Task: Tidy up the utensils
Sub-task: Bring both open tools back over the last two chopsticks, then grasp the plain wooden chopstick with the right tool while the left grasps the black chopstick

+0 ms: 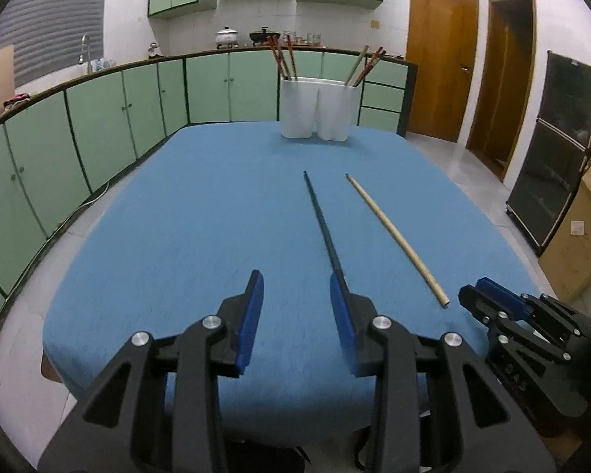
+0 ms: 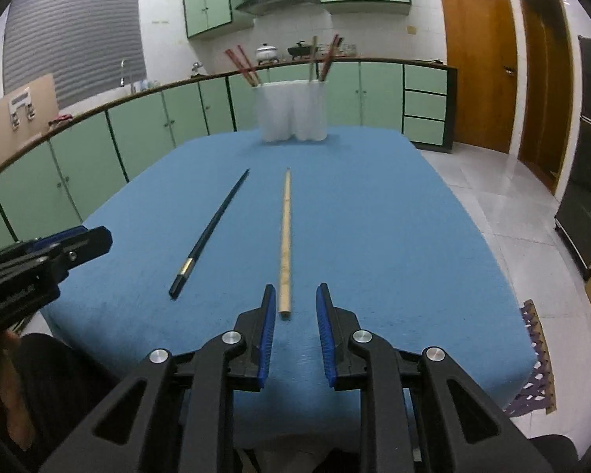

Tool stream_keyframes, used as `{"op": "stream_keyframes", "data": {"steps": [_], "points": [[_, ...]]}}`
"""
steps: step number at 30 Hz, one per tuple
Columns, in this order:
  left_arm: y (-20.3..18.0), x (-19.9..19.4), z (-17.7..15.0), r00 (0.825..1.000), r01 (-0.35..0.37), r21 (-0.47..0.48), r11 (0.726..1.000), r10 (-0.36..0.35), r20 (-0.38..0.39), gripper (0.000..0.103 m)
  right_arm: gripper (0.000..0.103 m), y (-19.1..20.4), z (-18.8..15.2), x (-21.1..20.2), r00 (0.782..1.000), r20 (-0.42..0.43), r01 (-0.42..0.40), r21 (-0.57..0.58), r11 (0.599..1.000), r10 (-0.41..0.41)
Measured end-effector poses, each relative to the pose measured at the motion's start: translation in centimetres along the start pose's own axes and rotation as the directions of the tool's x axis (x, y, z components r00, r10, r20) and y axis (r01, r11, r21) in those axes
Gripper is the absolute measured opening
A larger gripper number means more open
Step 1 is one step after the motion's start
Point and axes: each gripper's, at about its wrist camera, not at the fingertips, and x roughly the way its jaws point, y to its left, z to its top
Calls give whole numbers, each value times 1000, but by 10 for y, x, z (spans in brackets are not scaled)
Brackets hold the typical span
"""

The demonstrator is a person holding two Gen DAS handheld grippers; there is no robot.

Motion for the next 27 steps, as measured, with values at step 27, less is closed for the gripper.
{"op": "stream_keyframes", "data": {"steps": [27], "points": [[-26,40,-20,996,15,19,1000,-14,-89,35,7,-20,-5,32,994,-20,110,115,987,-108]]}}
